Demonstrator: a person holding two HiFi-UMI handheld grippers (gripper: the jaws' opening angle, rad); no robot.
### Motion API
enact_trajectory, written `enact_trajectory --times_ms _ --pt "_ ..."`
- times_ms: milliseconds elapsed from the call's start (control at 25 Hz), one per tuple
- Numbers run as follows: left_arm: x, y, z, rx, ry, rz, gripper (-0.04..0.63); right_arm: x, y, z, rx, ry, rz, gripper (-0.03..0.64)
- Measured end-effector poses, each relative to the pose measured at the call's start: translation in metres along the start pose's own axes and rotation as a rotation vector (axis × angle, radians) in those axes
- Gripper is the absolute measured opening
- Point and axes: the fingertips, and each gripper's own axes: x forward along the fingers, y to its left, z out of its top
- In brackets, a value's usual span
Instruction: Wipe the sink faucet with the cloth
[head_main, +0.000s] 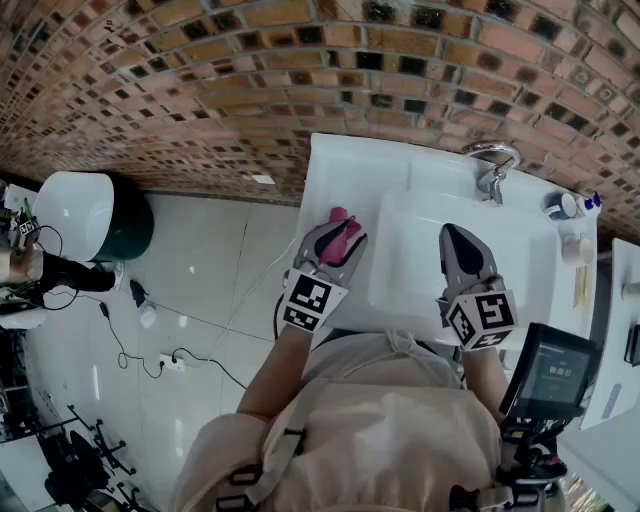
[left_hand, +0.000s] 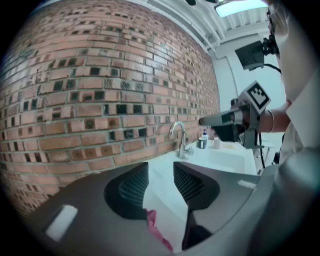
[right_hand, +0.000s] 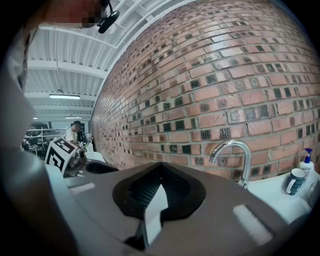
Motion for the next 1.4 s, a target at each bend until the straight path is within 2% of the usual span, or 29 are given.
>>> enact_trajectory --times_ms 200,360,440,720,840,920,1120,1400 --pt "0.006 0.014 -0.07 0.046 0.225 0.021 0.274 0.008 0.004 -0.002 -0.008 0.009 0.005 -0.012" --pt "0.015 0.017 -0.126 0.059 0.393 -0.014 0.316 0.009 0.003 -0.005 -0.011 0.016 0.001 -0.012" --pt "0.019 0.02 -0.145 0.062 0.445 -0.03 0.318 0.01 0.001 -0.006 -0.015 0.02 -0.002 -0.012" --pt "0.031 0.042 -0.186 0.035 0.558 -0.005 0.31 0.016 -0.003 -0.008 -0.018 0.042 -0.012 -0.012" --pt "0.039 0.044 -0.2 0.038 0.603 -0.019 0.267 0.02 -0.005 -0.01 -0.016 0.048 -0.012 -0.012" --pt "0.043 0.043 -0.208 0.047 0.63 -0.035 0.266 0.022 -0.008 -0.01 -0.015 0.046 -0.013 -0.012" --pt "0.05 0.038 -0.216 0.026 0.641 -0.059 0.228 0.024 -0.016 -0.011 -0.007 0.05 -0.022 -0.012" --pt "0.052 0.03 -0.217 -0.006 0.653 -0.107 0.116 0.024 -0.02 -0.01 0.003 0.041 -0.024 -0.012"
